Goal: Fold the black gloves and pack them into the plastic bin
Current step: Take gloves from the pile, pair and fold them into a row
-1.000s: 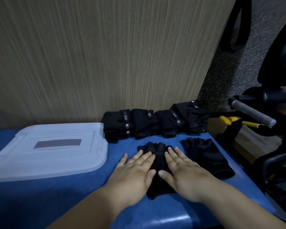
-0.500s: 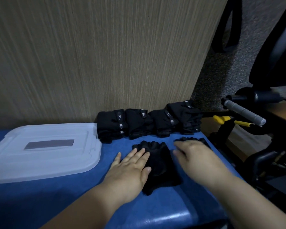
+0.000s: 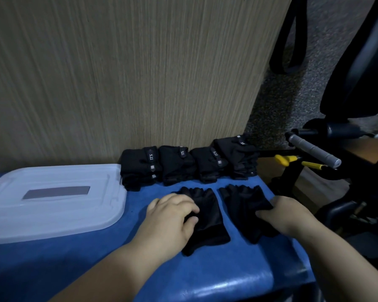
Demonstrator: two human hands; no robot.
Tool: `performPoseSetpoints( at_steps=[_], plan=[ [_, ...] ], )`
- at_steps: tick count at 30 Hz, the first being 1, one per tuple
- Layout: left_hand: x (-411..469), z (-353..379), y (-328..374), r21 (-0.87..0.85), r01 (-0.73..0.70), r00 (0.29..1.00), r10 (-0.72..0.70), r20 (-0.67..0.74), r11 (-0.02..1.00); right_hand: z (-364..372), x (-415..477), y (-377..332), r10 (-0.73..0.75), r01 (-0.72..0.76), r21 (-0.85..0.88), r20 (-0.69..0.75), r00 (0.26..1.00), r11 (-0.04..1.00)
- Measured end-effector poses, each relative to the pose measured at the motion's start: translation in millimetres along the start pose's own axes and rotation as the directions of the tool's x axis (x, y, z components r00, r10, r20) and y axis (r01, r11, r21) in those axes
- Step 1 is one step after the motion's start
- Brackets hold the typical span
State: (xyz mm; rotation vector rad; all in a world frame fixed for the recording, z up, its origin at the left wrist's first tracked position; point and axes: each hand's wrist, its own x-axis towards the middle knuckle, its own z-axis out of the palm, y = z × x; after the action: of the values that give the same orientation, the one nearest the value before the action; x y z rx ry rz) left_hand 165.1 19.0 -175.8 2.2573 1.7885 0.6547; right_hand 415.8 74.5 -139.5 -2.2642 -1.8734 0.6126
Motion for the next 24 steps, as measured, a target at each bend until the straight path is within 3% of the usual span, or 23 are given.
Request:
performPoseSetpoints(
  at_steps=[5, 11, 16, 19, 21, 24],
  plan=[
    [-1.4, 10.7, -3.7, 0.0, -0.012, 0.976, 0.012, 0.218, 1.0, 6.4, 0.0, -7.7, -0.092, 0.071, 0.441, 0.026, 0.995, 0.895],
    [-2.4, 13.0, -7.5, 0.004, -0.043, 0.969, 0.041, 0.245, 0.999, 13.3, -2.7, -23.9, -0.136, 0.065, 0.648, 0.06, 0.989, 0.759],
    [-0.8, 11.0, -12.0, -0.21, 0.065, 0.972, -0.014, 0.235, 0.976, 7.2, -28.2, -47.1, -0.376, 0.132, 0.803, 0.121, 0.919, 0.581],
    [2.8, 9.1, -15.1, -0.383, 0.126, 0.988, -0.083, 0.128, 0.915, 9.2, -35.7, -54.9, -0.477, 0.167, 0.811, 0.151, 0.866, 0.561],
    [5.6, 7.1, -16.5, -0.385, 0.132, 0.991, -0.125, 0.042, 0.914, 11.8, -31.1, -55.1, -0.451, 0.205, 0.783, 0.106, 0.886, 0.587],
    [8.1, 0.7, -18.4, -0.409, 0.257, 0.962, -0.272, 0.022, 0.875, 18.6, -16.8, -47.7, -0.309, 0.264, 0.622, -0.037, 0.95, 0.737]
  ],
)
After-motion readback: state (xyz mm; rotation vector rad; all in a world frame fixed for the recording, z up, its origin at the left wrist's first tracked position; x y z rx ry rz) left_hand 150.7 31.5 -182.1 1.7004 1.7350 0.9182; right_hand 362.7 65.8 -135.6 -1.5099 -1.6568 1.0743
